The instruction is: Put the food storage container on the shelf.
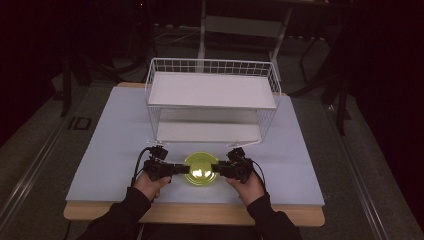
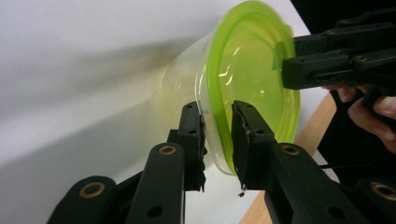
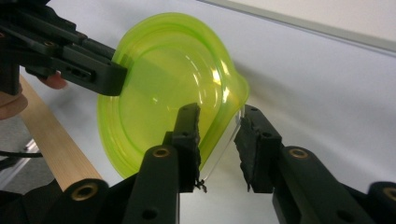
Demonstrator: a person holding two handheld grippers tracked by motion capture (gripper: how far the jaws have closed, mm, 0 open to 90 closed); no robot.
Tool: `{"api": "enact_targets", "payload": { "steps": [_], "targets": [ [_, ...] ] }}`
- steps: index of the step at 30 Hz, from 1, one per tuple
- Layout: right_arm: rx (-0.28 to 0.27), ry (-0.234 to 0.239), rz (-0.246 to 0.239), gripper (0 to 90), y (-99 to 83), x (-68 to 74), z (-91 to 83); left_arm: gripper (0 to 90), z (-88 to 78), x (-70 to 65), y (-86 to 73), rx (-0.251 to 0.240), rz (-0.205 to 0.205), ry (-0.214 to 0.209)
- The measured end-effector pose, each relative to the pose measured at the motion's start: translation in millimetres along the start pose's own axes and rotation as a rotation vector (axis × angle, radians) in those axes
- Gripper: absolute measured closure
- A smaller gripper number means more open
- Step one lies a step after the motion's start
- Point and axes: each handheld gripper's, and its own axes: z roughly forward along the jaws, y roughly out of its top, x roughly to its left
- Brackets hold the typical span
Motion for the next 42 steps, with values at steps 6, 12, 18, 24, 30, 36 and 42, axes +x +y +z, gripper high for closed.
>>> {"api": "enact_targets", "payload": {
  "steps": [6, 12, 18, 24, 30, 36, 42],
  "targets": [
    [-0.04, -0.02, -0.033, 79.3, 0.9, 6.5, -8.8, 81.0, -0.1, -6.8, -5.8, 0.007, -0.002, 0.011],
    [-0.069, -0.01, -0.054, 80.1, 6.5, 9.5, -21.7, 81.3, -8.5, -15.5, 0.7, -0.004, 0.004, -0.003],
    [-0.099, -0.014, -0.082, 80.1, 18.6, 16.3, -36.2, 81.3, -21.1, -24.4, 10.2, -0.03, 0.005, -0.016],
    [-0.121, -0.021, -0.095, 80.2, 33.0, 21.8, -48.8, 81.3, -33.6, -35.4, 23.4, -0.047, 0.014, -0.008],
    [-0.155, -0.039, -0.111, 80.2, 52.8, 27.6, -64.5, 81.4, -47.2, -45.5, 42.0, -0.074, 0.018, -0.011],
    [-0.182, -0.043, -0.13, 80.3, 71.9, 31.8, -80.0, 81.4, -59.7, -55.4, 58.3, -0.104, 0.032, -0.009],
    [-0.21, -0.047, -0.136, 80.3, 87.5, 34.0, -92.2, 81.4, -70.4, -64.4, 76.1, -0.112, 0.044, -0.003]
  ]
}}
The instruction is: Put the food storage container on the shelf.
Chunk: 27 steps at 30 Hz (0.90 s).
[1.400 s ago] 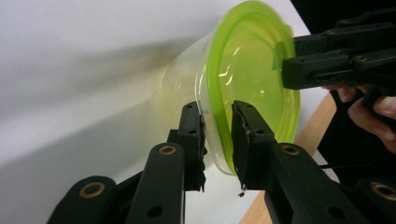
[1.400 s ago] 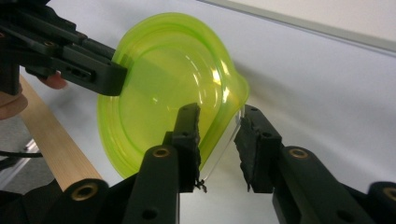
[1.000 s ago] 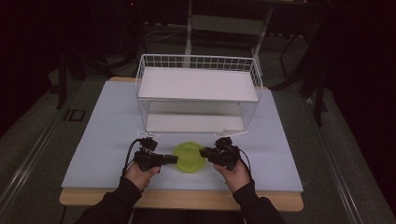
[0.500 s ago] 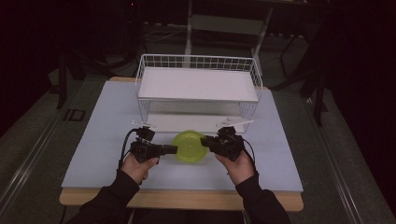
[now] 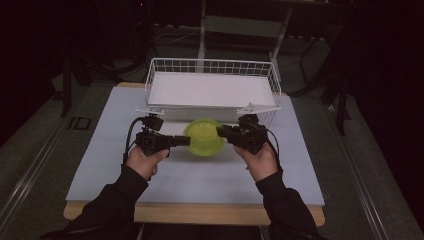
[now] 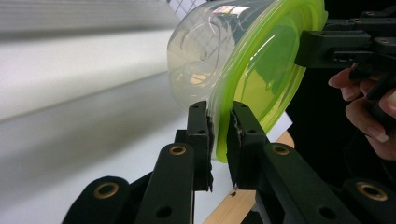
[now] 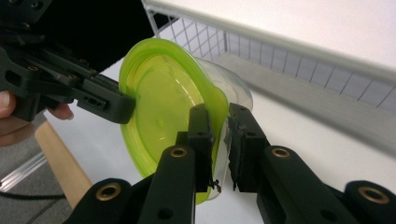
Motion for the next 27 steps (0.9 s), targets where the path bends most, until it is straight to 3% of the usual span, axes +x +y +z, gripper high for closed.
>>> {"api": "enact_targets", "payload": {
  "steps": [7, 14, 27],
  "targets": [
    [-0.026, -0.03, -0.011, 80.3, 26.0, -3.9, -8.7, 81.3, -5.6, -7.3, 28.3, -0.018, -0.009, -0.001],
    [-0.056, -0.045, -0.004, 80.3, 53.7, -11.4, -16.9, 81.3, -12.6, -16.6, 61.9, -0.031, 0.012, 0.014],
    [-0.074, -0.086, 0.009, 80.2, 88.6, -28.9, -15.3, 81.0, -7.4, -18.5, 101.9, -0.053, 0.012, 0.067]
  ]
}}
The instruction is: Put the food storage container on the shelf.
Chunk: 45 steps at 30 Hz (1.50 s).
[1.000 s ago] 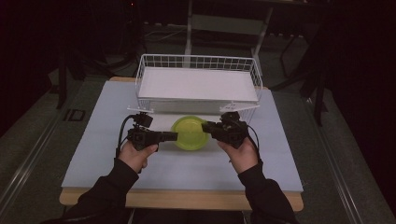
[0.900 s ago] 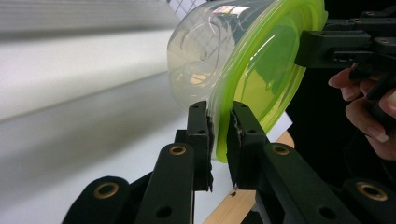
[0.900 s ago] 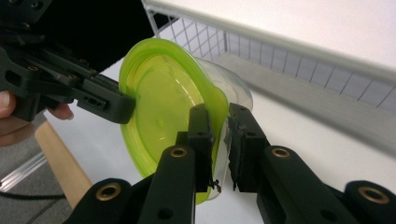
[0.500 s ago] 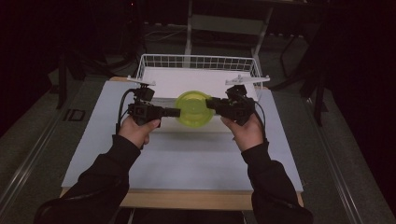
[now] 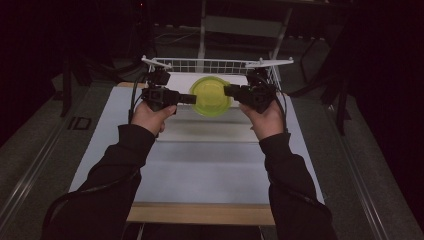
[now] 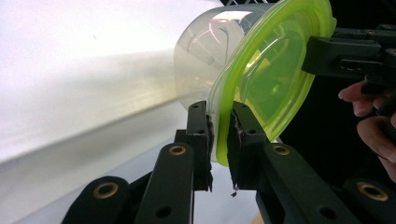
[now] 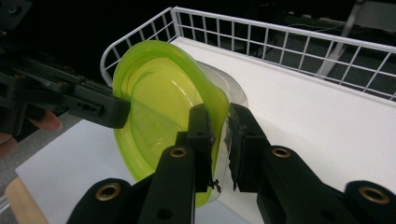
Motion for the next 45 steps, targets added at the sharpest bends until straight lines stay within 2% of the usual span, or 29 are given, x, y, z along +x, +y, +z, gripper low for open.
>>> {"api": "enact_targets", "payload": {
  "steps": [2, 9, 13, 17, 22, 26, 28, 31, 34, 36, 37, 40, 42, 45],
  "targets": [
    [0.014, -0.011, 0.014, 80.2, 4.1, -5.9, 4.6, 80.9, 6.0, 3.4, 6.4, 0.015, -0.013, 0.006],
    [0.057, -0.006, 0.065, 80.1, 6.9, -18.8, 17.1, 80.6, 17.2, 10.5, 13.1, 0.039, -0.04, 0.018],
    [0.089, -0.011, 0.077, 80.1, 11.6, -22.5, 23.0, 79.8, 20.9, 14.8, 14.5, 0.03, -0.056, 0.03],
    [0.122, 0.01, 0.127, 80.1, 13.9, -29.6, 31.1, 76.7, 24.0, 16.9, 16.5, 0.028, -0.066, 0.04],
    [0.149, 0.003, 0.156, 79.9, 17.0, -35.6, 37.4, 70.3, 26.4, 16.5, 20.9, 0.012, -0.058, 0.05],
    [0.167, -0.018, 0.154, 77.7, 22.3, -38.1, 41.3, 70.1, 30.7, 17.9, 24.6, 0.001, -0.078, 0.058],
    [0.175, -0.042, 0.158, 71.7, 24.7, -40.3, 43.0, 70.1, 31.8, 17.9, 25.5, -0.005, -0.08, 0.059],
    [0.176, -0.053, 0.164, 67.2, 25.0, -45.1, 44.5, 67.1, 31.6, 19.3, 25.9, -0.019, -0.087, 0.057],
    [0.17, -0.063, 0.168, 63.9, 22.4, -48.7, 45.2, 60.2, 32.3, 20.5, 26.4, -0.022, -0.083, 0.073],
    [0.169, -0.058, 0.171, 61.3, 20.8, -49.9, 46.1, 59.5, 32.8, 21.8, 26.7, -0.026, -0.09, 0.073],
    [0.169, -0.06, 0.165, 59.9, 20.4, -49.8, 47.1, 55.3, 33.2, 21.9, 26.6, -0.029, -0.093, 0.069],
    [0.18, -0.059, 0.167, 59.5, 20.3, -49.8, 49.2, 54.9, 37.3, 19.1, 27.1, -0.029, -0.076, 0.074],
    [0.169, -0.044, 0.175, 59.4, 20.7, -48.9, 49.9, 55.0, 40.9, 18.1, 27.6, -0.018, -0.061, 0.101],
    [0.166, -0.042, 0.174, 58.4, 21.9, -46.6, 50.2, 55.0, 41.4, 20.4, 27.7, -0.035, -0.076, 0.108]
  ]
}}
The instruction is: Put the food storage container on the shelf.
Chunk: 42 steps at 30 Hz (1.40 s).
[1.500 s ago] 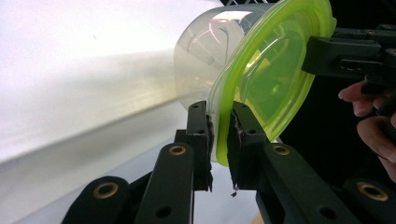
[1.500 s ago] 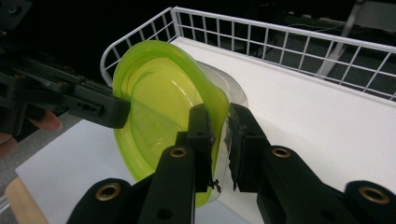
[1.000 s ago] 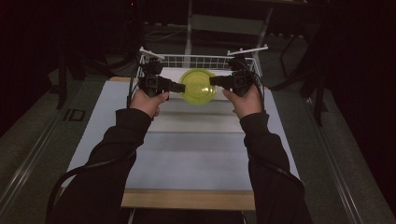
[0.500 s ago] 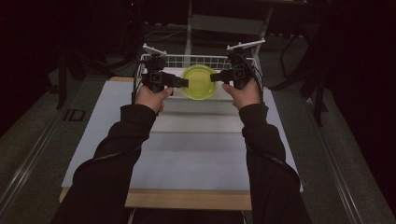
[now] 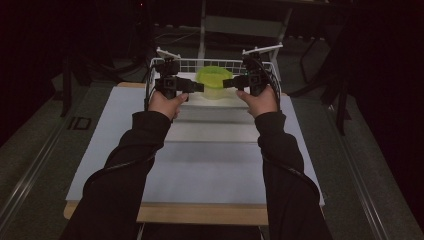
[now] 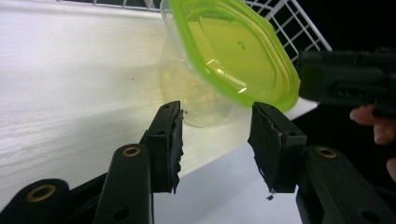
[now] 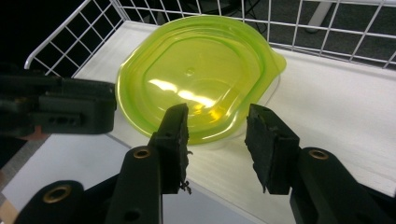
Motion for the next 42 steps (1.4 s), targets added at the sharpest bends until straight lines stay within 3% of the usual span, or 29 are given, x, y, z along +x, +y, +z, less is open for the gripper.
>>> {"api": "enact_targets", "payload": {
  "steps": [6, 10, 12, 16, 17, 18, 20, 22, 23, 25, 27, 32, 34, 42],
  "targets": [
    [-0.011, 0.002, -0.016, 54.7, 1.4, 2.0, -3.5, 53.5, -3.1, 0.1, -2.0, -0.021, 0.016, -0.003],
    [-0.049, 0.016, -0.042, 50.8, -1.8, 7.5, -15.9, 48.1, -13.3, -1.7, -9.8, -0.053, 0.054, -0.023],
    [-0.061, 0.04, -0.056, 55.0, -6.1, 11.6, -20.2, 47.1, -18.7, -1.7, -15.1, -0.064, 0.079, -0.035],
    [-0.053, 0.064, -0.1, 69.0, -20.1, 19.6, -18.8, 33.2, -30.0, 0.5, -33.4, -0.13, 0.119, -0.108],
    [-0.045, 0.061, -0.114, 72.1, -24.3, 20.9, -15.8, 27.9, -32.5, 1.6, -39.8, -0.149, 0.147, -0.145],
    [-0.035, 0.058, -0.124, 77.9, -27.9, 21.7, -12.1, 24.9, -34.6, 1.2, -47.1, -0.175, 0.172, -0.156],
    [-0.018, 0.047, -0.141, 86.8, -33.7, 22.5, -4.5, 17.4, -36.9, -1.1, -65.3, -0.237, 0.257, -0.133],
    [-0.014, 0.04, -0.137, 89.8, -37.0, 22.7, 2.1, 14.9, -37.8, -2.0, -83.8, -0.288, 0.327, -0.119],
    [-0.015, 0.045, -0.137, 89.7, -37.7, 22.5, 5.2, 13.7, -38.1, -1.9, -92.6, -0.3, 0.347, -0.1],
    [-0.008, 0.037, -0.133, 89.7, -38.2, 22.3, 11.1, 0.5, -36.9, 0.5, -110.0, -0.311, 0.391, -0.098],
    [-0.004, 0.036, -0.121, 89.7, -37.4, 20.9, 16.0, 0.4, -36.2, 2.5, -127.5, -0.336, 0.411, -0.059],
    [-0.024, 0.024, -0.081, 88.0, -34.3, 16.3, 23.8, 0.5, -33.1, 11.4, -159.4, -0.321, 0.393, -0.118],
    [-0.029, 0.004, -0.075, 87.5, -32.7, 14.4, 25.4, 0.5, -32.3, 13.8, -166.6, -0.307, 0.388, -0.122],
    [-0.031, -0.025, -0.051, 86.8, -26.2, 6.1, 30.8, 0.4, -32.7, 13.1, -172.9, -0.303, 0.407, -0.144]
  ]
}}
